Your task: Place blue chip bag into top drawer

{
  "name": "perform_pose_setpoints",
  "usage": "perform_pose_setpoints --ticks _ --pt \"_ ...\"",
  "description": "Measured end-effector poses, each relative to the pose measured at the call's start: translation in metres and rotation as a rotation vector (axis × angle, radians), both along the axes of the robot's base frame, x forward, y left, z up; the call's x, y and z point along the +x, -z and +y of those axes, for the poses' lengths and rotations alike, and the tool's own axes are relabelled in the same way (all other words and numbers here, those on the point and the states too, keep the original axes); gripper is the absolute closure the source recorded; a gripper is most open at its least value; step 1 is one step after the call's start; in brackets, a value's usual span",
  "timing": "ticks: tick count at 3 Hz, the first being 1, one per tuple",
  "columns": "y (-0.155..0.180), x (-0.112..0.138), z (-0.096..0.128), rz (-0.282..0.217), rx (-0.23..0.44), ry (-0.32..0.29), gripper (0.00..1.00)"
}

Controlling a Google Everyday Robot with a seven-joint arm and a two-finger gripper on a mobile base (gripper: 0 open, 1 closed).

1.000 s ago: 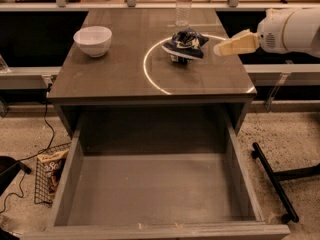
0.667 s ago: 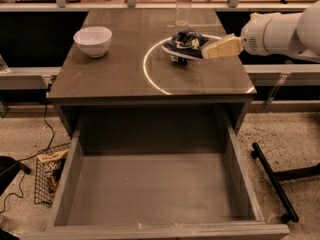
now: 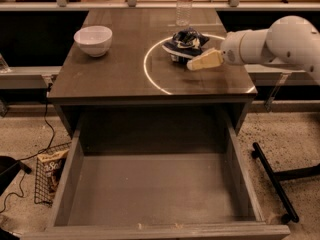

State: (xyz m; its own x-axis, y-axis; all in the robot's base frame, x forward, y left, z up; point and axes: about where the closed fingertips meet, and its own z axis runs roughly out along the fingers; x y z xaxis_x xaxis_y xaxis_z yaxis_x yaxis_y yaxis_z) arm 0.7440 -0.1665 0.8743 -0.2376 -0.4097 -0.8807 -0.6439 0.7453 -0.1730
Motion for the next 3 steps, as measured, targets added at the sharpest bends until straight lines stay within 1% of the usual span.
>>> perform_pose_setpoints --ticks 1,2,3 --pt "0.026 0.01 0.011 0.041 0.045 -0.023 0.0" --pt "0.039 0.02 0.023 0.054 0.091 -0.06 0.18" --pt "0.032 0.03 0.044 0.036 0.131 -0.128 0.41"
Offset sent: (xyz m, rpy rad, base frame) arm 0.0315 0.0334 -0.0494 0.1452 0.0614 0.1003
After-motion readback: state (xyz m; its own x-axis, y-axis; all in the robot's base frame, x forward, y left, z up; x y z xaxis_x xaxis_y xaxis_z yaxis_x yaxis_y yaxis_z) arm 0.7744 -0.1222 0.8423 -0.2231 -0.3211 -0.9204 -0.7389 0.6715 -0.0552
